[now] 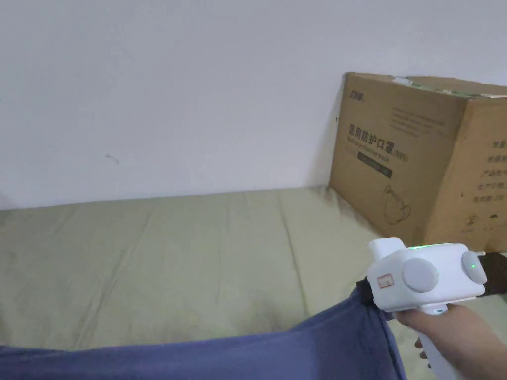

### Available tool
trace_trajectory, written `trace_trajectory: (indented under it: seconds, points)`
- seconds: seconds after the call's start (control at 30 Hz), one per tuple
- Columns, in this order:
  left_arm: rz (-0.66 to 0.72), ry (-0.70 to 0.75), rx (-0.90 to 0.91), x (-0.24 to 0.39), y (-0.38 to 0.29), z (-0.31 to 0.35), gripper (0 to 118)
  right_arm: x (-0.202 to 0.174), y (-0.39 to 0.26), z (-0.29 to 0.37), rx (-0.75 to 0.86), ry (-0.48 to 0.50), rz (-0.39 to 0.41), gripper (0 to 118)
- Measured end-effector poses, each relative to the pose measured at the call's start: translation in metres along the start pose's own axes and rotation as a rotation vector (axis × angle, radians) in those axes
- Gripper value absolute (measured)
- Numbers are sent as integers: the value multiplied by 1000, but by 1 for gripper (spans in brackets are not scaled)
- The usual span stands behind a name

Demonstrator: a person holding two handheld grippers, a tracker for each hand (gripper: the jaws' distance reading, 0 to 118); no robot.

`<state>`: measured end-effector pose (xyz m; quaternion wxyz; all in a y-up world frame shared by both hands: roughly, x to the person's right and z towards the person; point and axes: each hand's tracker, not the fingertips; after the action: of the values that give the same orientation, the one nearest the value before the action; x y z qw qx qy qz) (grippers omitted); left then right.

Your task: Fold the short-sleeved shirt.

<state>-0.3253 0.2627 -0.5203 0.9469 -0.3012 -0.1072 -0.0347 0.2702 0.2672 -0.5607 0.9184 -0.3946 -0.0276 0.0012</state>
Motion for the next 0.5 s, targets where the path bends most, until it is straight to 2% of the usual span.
trace_trajectory:
  seconds: [0.07, 0.2, 0.27, 0.5]
  points:
    - [-23, 23, 45, -1, 23, 20, 2, -2, 16, 47, 52, -17, -15, 1]
    - [-45, 48, 133, -5, 73, 54, 2, 0, 65, 100, 194, -44, -37, 1]
    - [-36, 54, 160, -10, 98, 61, 2, 2, 90, 118, 249, -34, -65, 1]
    - [1, 94, 250, -28, 187, 51, 2, -33, 184, 149, 416, -84, -62, 1]
